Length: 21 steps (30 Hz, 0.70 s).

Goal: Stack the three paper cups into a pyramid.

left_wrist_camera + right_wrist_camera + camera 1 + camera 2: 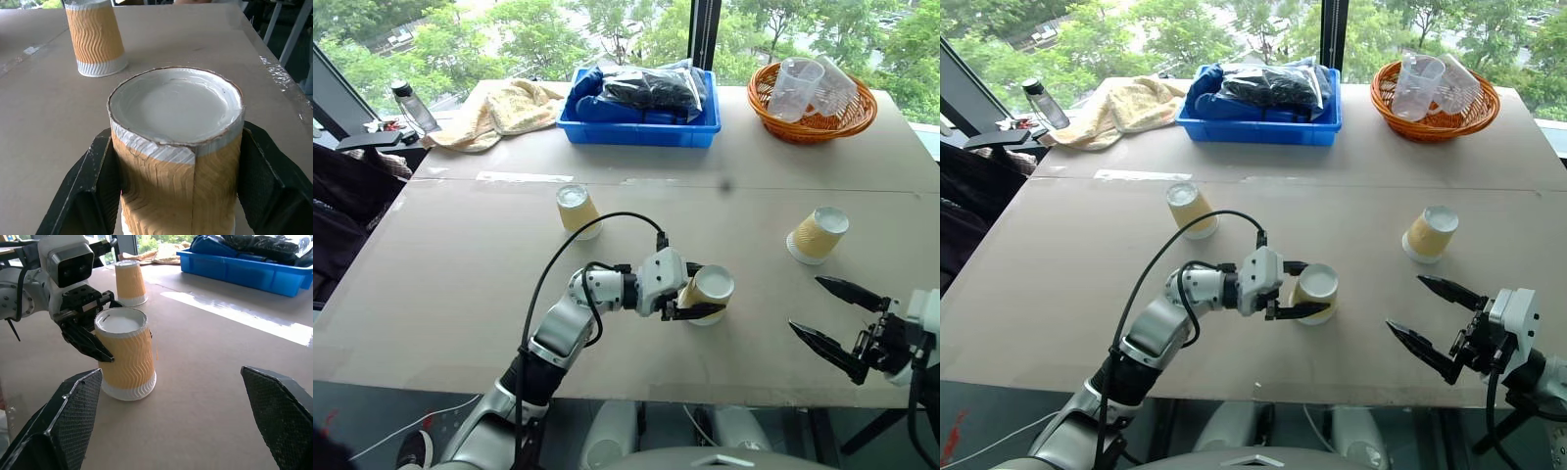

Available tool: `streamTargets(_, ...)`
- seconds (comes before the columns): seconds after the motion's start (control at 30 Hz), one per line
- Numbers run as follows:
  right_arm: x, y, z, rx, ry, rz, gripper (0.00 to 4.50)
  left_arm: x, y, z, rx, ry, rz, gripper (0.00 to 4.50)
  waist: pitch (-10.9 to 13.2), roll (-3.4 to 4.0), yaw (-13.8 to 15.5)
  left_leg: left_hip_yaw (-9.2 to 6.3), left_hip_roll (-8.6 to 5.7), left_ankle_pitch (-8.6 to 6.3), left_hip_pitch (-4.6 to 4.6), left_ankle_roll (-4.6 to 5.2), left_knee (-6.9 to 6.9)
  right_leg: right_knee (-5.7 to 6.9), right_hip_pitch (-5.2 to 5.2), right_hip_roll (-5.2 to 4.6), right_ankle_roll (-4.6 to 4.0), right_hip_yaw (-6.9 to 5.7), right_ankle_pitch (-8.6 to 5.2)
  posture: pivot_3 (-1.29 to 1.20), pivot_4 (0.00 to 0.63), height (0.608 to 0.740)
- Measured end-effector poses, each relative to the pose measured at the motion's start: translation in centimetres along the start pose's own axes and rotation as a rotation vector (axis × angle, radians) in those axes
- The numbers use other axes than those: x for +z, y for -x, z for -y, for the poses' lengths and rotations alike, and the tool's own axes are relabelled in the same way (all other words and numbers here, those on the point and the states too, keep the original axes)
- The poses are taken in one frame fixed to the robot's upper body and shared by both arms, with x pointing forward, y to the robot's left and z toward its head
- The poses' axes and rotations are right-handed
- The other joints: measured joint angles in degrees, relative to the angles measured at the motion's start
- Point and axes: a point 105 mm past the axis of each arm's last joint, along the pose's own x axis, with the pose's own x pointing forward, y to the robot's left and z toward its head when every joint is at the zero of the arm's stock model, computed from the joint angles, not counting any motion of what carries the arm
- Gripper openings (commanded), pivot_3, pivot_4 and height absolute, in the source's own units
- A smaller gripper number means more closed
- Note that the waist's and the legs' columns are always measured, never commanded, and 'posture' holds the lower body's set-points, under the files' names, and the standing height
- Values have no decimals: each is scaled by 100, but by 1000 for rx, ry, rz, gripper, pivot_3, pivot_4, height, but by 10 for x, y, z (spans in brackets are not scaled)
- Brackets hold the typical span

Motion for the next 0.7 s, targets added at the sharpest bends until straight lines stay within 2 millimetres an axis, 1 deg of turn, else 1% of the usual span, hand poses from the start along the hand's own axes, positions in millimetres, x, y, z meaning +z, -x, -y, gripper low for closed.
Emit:
streamTargets(0.23, -4, 4, 2, -3, 14, 20, 4500, 0, 0, -5, 33, -19, 8, 2505, 0, 0, 8, -1, 0, -1, -3, 1, 3, 0, 0, 0, 0, -2, 0, 0, 150, 740)
streamTargets(0.3, -5, 5, 2, -4, 16, 21, 4500, -1, 1, -5, 38, -24, 11, 3508, 0, 0, 7, -1, 0, -1, -2, 1, 3, 0, 0, -1, 0, -1, 0, 0, 150, 740)
streamTargets(0.37, -5, 5, 2, -4, 17, 21, 4500, -5, 2, -6, 45, -12, 4, 4266, 0, 1, 6, -1, 0, -1, -2, 1, 3, 1, 0, -1, 0, -1, 0, 0, 150, 740)
streamTargets(0.4, -6, 6, 3, -4, 17, 21, 4500, -7, 5, -6, 52, 1, -2, 4420, 0, 1, 4, -1, 1, -1, -2, 1, 3, 1, 0, 0, 0, -1, 0, 0, 150, 740)
streamTargets(0.5, -5, 5, 3, -2, 29, 26, 4500, -12, 12, -8, 59, 56, -16, 4420, 0, 1, 4, -1, 1, -1, -3, 2, 3, 1, -1, -1, 0, -1, 0, 0, 150, 740)
streamTargets(0.57, -4, 4, 4, -1, 35, 29, 4500, -9, 14, -9, 78, 80, 13, 4420, 1, 1, 8, -2, 1, -1, -5, 1, 5, 0, -1, -2, 0, -2, 0, 0, 150, 740)
streamTargets(0.67, -2, 3, 4, 2, 41, 36, 4500, 5, 16, -13, 106, 76, 75, 4420, 1, 1, 17, -3, 1, -1, -5, 1, 7, 0, -1, -4, 0, -4, 0, 0, 150, 740)
streamTargets(0.7, 1, 1, 6, 5, 52, 50, 4500, 21, 20, -19, 142, 68, 145, 4420, 1, 1, 14, -3, 1, -1, -6, 1, 7, 1, -1, -3, 0, -4, 0, 0, 150, 740)
